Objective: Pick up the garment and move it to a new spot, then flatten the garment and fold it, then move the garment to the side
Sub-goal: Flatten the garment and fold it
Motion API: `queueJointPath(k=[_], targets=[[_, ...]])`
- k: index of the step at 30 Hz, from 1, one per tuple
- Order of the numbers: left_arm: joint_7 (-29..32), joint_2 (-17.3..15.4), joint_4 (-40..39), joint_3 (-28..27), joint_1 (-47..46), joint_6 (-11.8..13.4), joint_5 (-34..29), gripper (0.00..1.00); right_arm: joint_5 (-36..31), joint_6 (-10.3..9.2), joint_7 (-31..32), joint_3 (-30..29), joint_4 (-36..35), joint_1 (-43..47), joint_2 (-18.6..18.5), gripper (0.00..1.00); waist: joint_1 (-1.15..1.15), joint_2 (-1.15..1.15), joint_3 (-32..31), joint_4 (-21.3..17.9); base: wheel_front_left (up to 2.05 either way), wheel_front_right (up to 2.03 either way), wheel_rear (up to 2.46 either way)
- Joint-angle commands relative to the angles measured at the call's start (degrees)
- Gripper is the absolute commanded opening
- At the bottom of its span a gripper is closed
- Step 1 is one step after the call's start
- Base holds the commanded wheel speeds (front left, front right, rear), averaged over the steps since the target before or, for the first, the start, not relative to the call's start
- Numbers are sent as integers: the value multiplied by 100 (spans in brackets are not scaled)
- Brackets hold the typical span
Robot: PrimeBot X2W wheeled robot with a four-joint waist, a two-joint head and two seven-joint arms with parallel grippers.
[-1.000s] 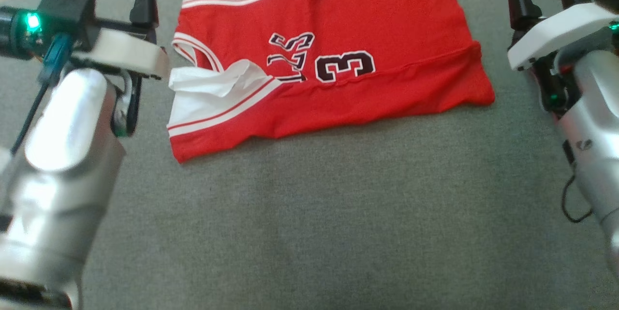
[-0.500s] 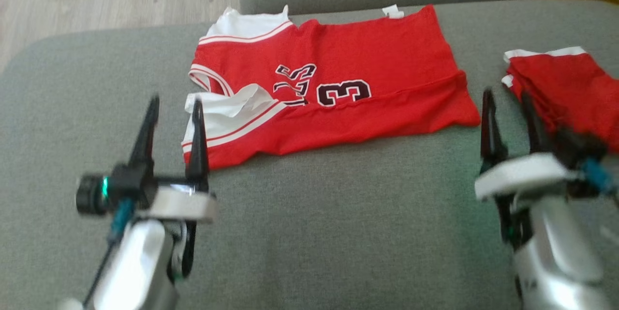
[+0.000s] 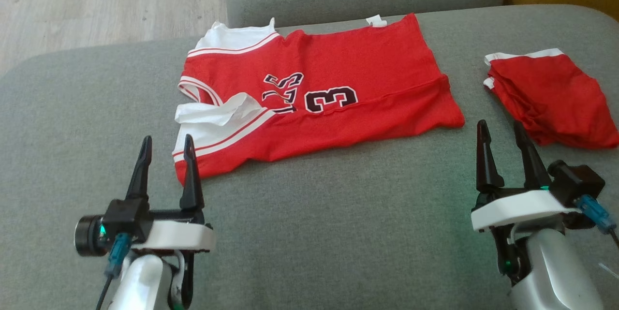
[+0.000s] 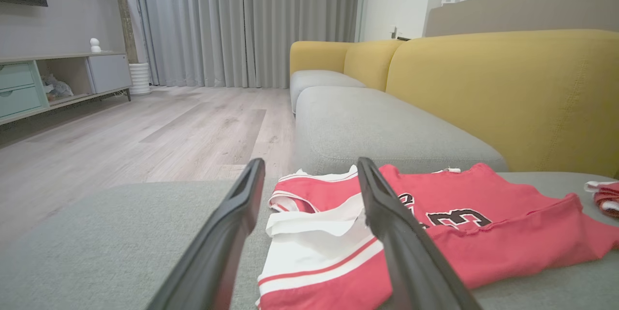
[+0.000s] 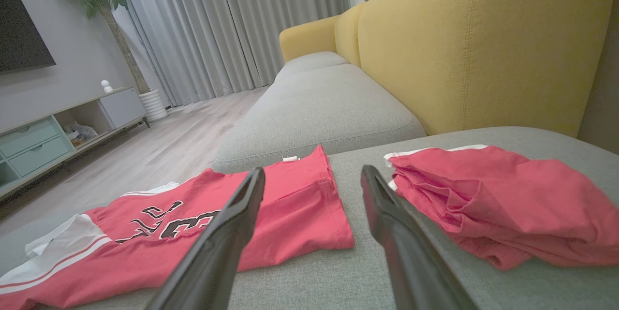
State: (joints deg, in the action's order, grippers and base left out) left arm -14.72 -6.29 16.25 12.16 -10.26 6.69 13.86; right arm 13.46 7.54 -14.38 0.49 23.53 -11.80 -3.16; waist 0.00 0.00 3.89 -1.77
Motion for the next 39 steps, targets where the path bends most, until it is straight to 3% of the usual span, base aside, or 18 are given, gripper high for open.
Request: queueJointPath(k=[1,10,16,30,31,32,33,39], targets=[[-28,-26,-108,-272,-236,-34,-61,100,16,-5,-62,158,-220,-164,27,100,0,0,10,-14,0,0,0],[-28,32,848,-367,-428,-120,-105,100,4,-5,-62,222,-346,-153,27,100,0,0,239,-134,0,0,0],[53,-20,1558,-465,-730,-44,-32,100,23,-5,-62,267,-395,-183,28,100,0,0,397,-221,0,0,0],[1043,-297,3178,-508,-1503,-28,118,100,160,-5,-62,430,-562,-362,28,100,0,0,803,-468,0,0,0],[1165,-300,3267,-470,-1521,-63,117,80,170,-5,-62,434,-570,-364,28,100,0,0,803,-476,0,0,0],[1238,-301,3322,-440,-1539,-93,116,12,177,-5,-62,435,-573,-365,28,100,0,0,801,-480,0,0,0],[1246,-301,3343,-428,-1556,-105,121,0,181,-5,-62,430,-571,-369,28,100,0,0,797,-480,0,0,0],[653,-299,3081,-454,-1715,-74,140,0,20,-5,-7,419,-348,-498,28,100,0,0,756,-387,0,0,0]])
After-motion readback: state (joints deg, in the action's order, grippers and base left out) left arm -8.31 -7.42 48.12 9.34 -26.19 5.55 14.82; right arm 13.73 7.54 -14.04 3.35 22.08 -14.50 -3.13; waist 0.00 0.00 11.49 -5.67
